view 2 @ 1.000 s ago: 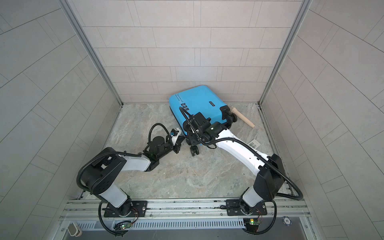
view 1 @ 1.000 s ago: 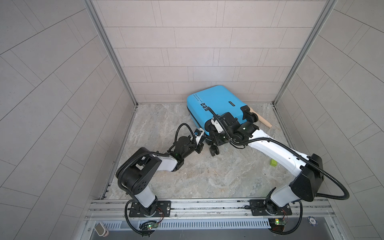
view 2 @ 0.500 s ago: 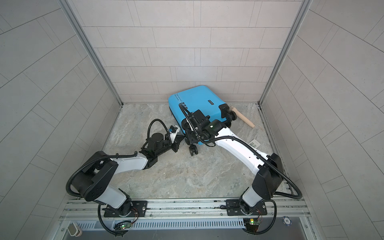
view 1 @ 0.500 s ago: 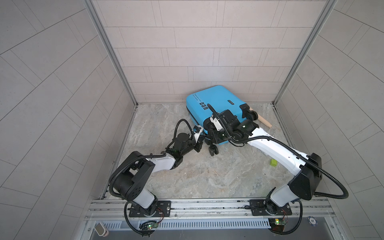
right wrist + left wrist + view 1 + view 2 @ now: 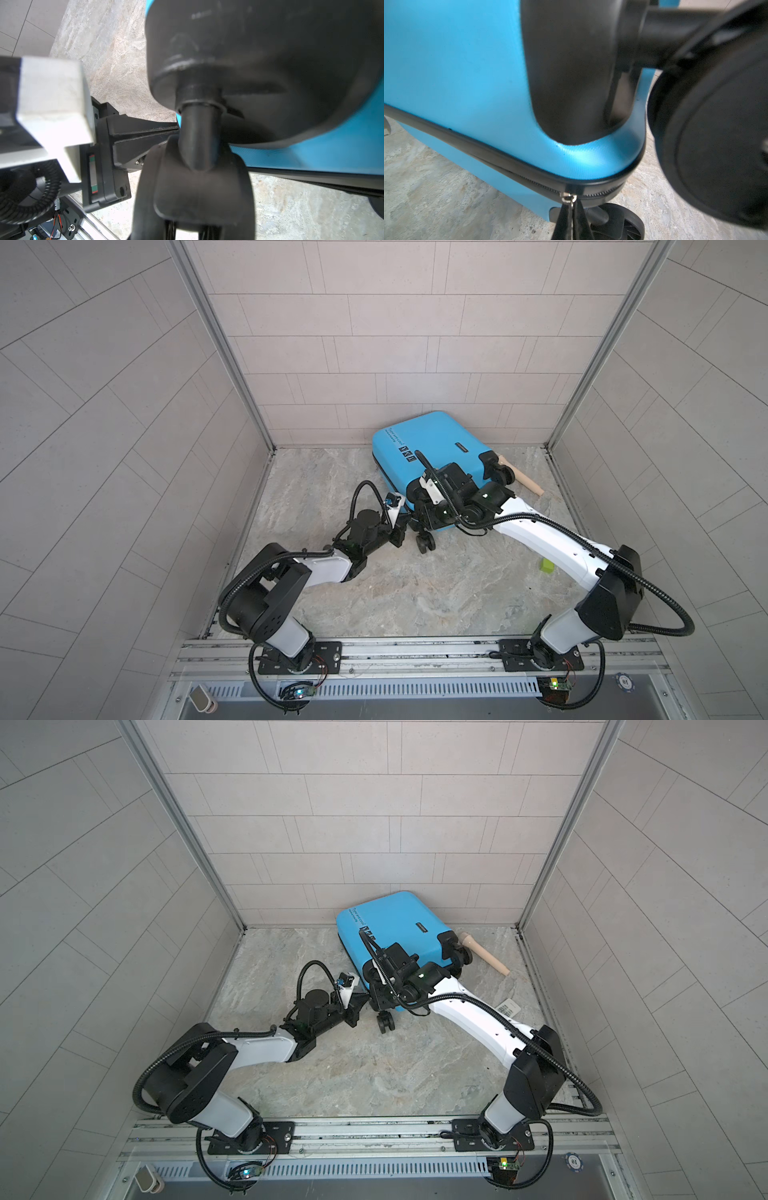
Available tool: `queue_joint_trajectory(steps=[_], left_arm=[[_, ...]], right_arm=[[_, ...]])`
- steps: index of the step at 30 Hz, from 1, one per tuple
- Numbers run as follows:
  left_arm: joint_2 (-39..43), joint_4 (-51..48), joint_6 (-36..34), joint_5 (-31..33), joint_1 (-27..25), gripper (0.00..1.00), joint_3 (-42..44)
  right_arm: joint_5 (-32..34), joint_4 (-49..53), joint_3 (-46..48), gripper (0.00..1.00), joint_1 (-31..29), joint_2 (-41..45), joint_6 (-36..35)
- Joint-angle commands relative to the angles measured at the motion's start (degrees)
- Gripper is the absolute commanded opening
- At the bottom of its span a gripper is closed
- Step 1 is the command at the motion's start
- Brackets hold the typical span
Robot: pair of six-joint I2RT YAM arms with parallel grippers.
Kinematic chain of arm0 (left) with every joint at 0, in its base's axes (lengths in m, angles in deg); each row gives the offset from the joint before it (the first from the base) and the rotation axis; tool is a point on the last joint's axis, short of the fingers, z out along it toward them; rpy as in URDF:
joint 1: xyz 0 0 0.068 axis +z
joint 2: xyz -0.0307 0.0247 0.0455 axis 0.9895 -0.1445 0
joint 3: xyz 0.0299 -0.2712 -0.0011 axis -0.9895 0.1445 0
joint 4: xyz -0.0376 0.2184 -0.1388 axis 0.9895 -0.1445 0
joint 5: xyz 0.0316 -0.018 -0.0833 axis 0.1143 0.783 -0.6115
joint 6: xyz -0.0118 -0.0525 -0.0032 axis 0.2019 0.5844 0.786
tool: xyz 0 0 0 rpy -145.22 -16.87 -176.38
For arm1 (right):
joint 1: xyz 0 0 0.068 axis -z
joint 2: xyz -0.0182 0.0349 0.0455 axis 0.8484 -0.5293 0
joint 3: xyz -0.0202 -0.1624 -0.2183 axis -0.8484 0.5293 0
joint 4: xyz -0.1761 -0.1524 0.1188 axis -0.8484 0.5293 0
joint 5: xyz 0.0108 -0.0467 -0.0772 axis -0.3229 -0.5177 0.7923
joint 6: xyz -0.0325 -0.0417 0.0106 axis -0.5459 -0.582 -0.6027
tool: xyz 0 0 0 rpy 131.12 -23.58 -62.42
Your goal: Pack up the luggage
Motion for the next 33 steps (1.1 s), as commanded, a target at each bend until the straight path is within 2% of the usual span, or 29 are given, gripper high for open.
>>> queue_joint_trajectory(steps=[1, 9, 15, 20, 29, 33], left_arm=[[0.3, 7.8, -0.1, -9.5, -4.6, 0.0, -0.1], [1.4, 5.9, -1.1, -8.8, -4.8, 0.0, 1.4], [4.7, 0.4, -3.4, -9.0, -6.4, 0.0, 0.8], [6.3, 0.6, -3.0, -7.4, -7.9, 0.0, 1.0], [-0.5, 20.8, 1.6, 4.8, -11.1, 0.0, 3.4], [-4.6, 28.7, 1.0, 10.6, -14.6, 0.0, 2.4]], right_arm=[[-3.0, -17.8, -3.0, 0.0, -1.6, 3.3, -0.8], [-2.3, -15.2, -7.4, 0.0, -1.6, 4.6, -2.8], [-0.3, -13.6, -8.3, 0.0, -1.6, 3.6, -5.6], [-0.8, -14.5, -8.8, 0.0, -1.6, 2.6, -4.8], [-2.6, -21.5, -1.6, 0.0, -2.6, 3.7, 0.9], [-2.3, -24.5, 3.0, 0.0, -3.2, 4.9, 3.4]])
